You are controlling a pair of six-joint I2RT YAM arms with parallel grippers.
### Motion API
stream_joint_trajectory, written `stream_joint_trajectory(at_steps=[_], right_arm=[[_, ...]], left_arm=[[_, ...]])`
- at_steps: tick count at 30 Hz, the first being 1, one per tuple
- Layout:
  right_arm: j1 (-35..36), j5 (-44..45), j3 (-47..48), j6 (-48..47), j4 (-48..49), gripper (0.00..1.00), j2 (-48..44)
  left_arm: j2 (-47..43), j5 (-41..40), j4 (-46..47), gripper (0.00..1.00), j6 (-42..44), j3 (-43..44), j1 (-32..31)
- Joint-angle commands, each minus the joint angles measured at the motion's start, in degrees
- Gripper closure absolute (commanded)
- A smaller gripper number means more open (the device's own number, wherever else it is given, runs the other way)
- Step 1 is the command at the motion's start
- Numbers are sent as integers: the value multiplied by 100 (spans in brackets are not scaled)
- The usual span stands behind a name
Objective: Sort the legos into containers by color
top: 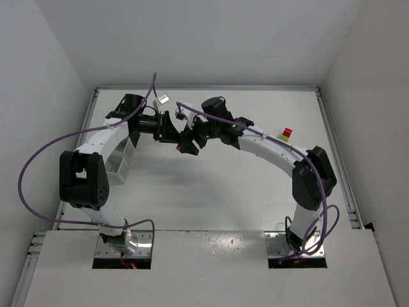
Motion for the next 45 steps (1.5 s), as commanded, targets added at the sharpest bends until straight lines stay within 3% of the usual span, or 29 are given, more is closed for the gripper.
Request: stream_joint_trajectory(at_steps=[1, 6, 14, 19, 20, 25, 28, 35, 45], right_arm=[[38, -28, 36, -64, 130, 100, -10], [38, 25, -359, -169, 77, 100, -141], [-15, 140, -842, -284, 25, 100, -388], [-67, 192, -905, -284, 25, 100, -388], [-67, 192, -905, -284, 77, 100, -388], [-67, -62, -685, -231, 77, 100, -335], [-67, -396, -474, -91, 130, 100, -335], [47, -704, -368, 68, 183, 100, -335], [47, -414, -193, 182, 253, 100, -283]], left_arm=[[-170, 0, 138, 69, 156, 123, 15], [-109, 0, 138, 78, 51, 342, 629], [-56, -61, 201, 81, -64, 809, 1807], [-109, -218, -826, 81, 840, 1054, 2177], [-170, -220, -1142, 75, 1146, 1055, 2177], [-285, -299, -1602, 39, 1580, 933, 1572], [-346, -238, -1524, 32, 1449, 757, 1064], [-417, -255, -776, 28, 719, 422, 245], [-417, -527, -459, 29, 341, 246, -187]])
